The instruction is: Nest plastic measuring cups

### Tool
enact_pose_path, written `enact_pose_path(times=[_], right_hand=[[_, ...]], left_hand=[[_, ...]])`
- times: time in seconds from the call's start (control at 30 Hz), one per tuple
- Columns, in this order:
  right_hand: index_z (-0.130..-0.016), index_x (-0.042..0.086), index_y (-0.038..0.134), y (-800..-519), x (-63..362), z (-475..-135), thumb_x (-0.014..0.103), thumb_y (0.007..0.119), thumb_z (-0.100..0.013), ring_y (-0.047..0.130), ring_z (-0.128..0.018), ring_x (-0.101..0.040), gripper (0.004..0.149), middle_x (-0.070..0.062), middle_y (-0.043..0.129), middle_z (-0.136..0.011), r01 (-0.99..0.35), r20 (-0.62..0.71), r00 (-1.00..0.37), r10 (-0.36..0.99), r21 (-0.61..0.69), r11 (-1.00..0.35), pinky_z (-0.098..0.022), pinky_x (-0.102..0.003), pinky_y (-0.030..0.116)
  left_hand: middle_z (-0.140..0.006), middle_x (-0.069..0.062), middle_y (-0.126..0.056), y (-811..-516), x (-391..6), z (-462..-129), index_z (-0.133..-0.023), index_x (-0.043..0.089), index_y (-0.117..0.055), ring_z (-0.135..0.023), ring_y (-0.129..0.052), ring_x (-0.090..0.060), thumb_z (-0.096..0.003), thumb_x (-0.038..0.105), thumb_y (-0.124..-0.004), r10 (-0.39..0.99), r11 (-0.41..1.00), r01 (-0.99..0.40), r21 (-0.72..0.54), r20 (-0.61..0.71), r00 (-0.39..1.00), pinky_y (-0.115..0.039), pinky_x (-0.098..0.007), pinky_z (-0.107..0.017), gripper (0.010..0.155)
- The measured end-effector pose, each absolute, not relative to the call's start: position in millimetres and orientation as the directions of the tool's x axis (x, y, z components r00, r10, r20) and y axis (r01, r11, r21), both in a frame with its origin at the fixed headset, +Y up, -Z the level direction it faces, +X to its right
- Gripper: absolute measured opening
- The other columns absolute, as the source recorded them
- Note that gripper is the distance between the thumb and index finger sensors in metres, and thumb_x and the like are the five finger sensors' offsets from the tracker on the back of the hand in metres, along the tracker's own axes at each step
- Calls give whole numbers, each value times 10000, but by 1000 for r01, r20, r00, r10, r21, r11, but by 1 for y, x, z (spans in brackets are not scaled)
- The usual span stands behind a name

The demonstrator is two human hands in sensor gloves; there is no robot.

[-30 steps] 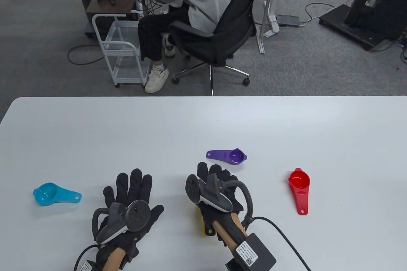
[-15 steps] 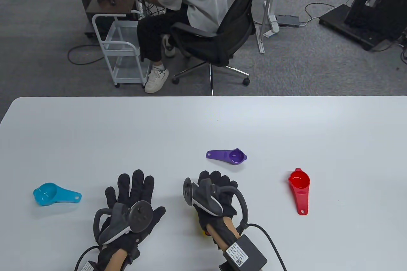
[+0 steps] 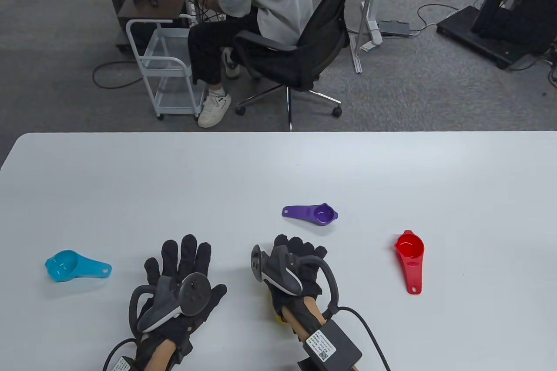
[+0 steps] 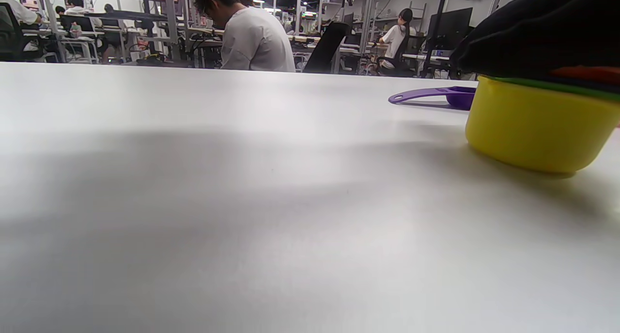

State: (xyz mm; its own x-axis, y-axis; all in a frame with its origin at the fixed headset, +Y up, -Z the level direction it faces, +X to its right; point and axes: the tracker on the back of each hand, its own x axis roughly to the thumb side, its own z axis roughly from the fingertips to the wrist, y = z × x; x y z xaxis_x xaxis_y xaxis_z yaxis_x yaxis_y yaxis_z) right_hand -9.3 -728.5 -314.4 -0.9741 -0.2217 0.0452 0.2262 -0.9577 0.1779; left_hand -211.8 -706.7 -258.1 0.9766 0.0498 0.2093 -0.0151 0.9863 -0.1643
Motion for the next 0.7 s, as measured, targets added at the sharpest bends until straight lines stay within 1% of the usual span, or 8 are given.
enact_pose_path(times=[0.1, 0.2, 0.27, 0.33, 0.47, 0.53, 0.6, 0.7], right_hand=[[-1213, 122, 325, -728, -9, -314, 645, 420, -582, 594, -885, -422, 825, -225, 474, -1057, 225, 43, -974, -221, 189, -956, -676, -722, 374], [-1217, 102, 255, -726, -5, -314, 655, 393, -574, 569, -908, -436, 859, -239, 439, -1076, 159, 45, -987, -153, 201, -967, -674, -735, 348], [-1216, 97, 226, -716, 2, -313, 663, 382, -568, 550, -926, -446, 874, -247, 414, -1092, 105, 42, -994, -99, 188, -976, -676, -747, 321], [-1216, 92, 212, -702, 15, -309, 666, 376, -565, 530, -945, -458, 883, -251, 398, -1108, 52, 44, -998, -46, 145, -988, -676, -759, 290], [-1217, 101, 206, -688, 45, -298, 664, 375, -565, 464, -1003, -491, 877, -256, 356, -1156, 27, 49, -999, -22, 100, -995, -676, -776, 229], [-1218, 111, 195, -688, 60, -293, 662, 376, -565, 380, -1052, -522, 874, -259, 312, -1192, 35, 50, -998, -30, 99, -994, -670, -787, 195], [-1219, 129, 166, -693, 75, -286, 663, 375, -565, 245, -1094, -537, 870, -268, 232, -1220, 62, 48, -997, -57, 98, -993, -664, -791, 147], [-1212, 151, 102, -705, 93, -279, 664, 369, -564, 36, -1099, -501, 868, -253, 89, -1228, 120, 73, -991, -115, 69, -990, -646, -771, 58]], left_hand=[[-1220, -195, -24, -707, -211, -259, -1189, 187, -124, -1048, -35, -598, -551, 684, -541, 50, 984, -13, -176, 206, 977, -115, -804, -621, 910], [-1218, -197, -22, -708, -212, -259, -1188, 185, -120, -1047, -36, -599, -551, 684, -540, 53, 983, -15, -184, 202, 978, -114, -804, -622, 912], [-1218, -197, -20, -708, -214, -259, -1188, 185, -118, -1048, -35, -599, -550, 687, -538, 56, 983, -19, -185, 196, 979, -114, -804, -622, 914], [-1218, -197, -21, -708, -216, -260, -1188, 186, -120, -1048, -37, -601, -550, 686, -539, 61, 982, -26, -185, 188, 980, -114, -805, -621, 913], [-1218, -196, -22, -709, -220, -262, -1188, 186, -119, -1049, -41, -602, -549, 688, -538, 64, 981, -30, -192, 173, 983, -116, -805, -621, 915], [-1219, -196, -21, -710, -221, -264, -1188, 185, -118, -1050, -41, -602, -549, 688, -537, 63, 980, -30, -195, 166, 984, -114, -805, -622, 915], [-1219, -192, -22, -711, -223, -265, -1188, 186, -118, -1051, -43, -602, -549, 688, -537, 62, 980, -30, -198, 156, 986, -116, -804, -623, 914], [-1220, -193, -25, -713, -226, -268, -1188, 186, -118, -1054, -49, -602, -550, 688, -535, 63, 978, -34, -205, 138, 988, -118, -805, -624, 913]])
